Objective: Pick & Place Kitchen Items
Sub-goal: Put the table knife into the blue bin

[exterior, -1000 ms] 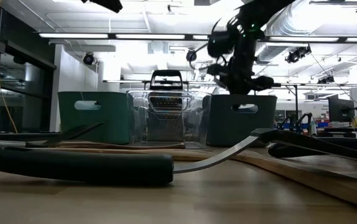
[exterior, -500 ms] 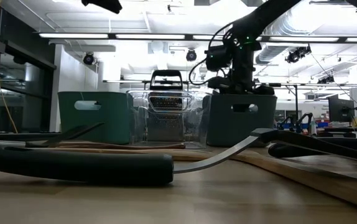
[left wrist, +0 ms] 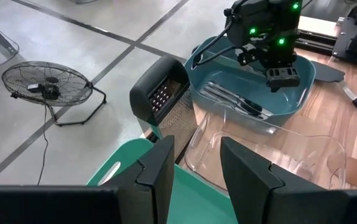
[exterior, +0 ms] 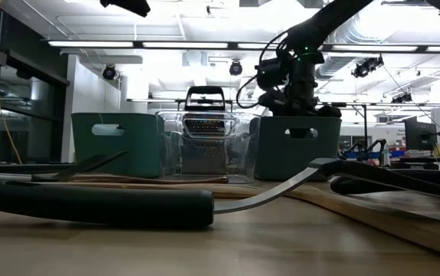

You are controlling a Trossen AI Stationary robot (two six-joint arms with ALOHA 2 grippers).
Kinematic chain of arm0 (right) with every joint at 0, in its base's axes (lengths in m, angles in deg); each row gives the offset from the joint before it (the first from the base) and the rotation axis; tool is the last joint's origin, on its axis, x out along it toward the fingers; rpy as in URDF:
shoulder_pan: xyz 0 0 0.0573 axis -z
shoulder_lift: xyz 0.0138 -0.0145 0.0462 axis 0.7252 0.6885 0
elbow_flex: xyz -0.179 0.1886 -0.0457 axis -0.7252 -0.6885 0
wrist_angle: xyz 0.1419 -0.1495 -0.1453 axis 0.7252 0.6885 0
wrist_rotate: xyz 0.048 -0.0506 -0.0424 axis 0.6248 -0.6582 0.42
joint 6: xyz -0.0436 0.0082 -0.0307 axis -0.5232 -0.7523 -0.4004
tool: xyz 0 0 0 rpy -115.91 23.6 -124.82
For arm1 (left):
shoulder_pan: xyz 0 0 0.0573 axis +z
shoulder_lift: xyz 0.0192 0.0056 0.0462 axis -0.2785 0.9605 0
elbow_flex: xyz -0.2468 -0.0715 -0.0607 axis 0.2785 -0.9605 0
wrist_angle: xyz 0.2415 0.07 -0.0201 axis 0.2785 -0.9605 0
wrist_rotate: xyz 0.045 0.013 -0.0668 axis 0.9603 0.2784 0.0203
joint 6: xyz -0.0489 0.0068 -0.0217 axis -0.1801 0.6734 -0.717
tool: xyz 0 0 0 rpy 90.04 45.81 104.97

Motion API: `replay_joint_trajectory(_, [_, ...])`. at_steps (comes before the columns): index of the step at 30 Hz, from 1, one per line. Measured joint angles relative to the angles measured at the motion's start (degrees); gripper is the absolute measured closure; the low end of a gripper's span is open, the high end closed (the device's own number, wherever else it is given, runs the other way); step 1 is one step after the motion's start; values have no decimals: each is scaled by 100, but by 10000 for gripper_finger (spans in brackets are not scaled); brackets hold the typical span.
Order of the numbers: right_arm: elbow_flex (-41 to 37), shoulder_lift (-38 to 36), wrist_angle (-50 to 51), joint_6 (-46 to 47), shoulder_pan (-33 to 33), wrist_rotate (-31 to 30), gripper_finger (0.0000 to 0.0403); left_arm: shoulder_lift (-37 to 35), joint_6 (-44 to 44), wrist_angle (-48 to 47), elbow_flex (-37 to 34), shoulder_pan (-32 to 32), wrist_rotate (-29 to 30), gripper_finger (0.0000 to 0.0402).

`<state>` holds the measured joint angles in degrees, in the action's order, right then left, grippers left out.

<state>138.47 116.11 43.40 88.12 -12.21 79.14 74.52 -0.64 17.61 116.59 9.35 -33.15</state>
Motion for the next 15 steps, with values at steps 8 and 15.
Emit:
replay_joint_trajectory(8, [0, -2, 2, -32, -11, 141, 393, 0, -48, 1, 0, 0, 2, 274])
replay_joint_trajectory(15, [4, -10, 16, -32, -11, 480, 392, 0, -151, 1, 0, 0, 2, 274])
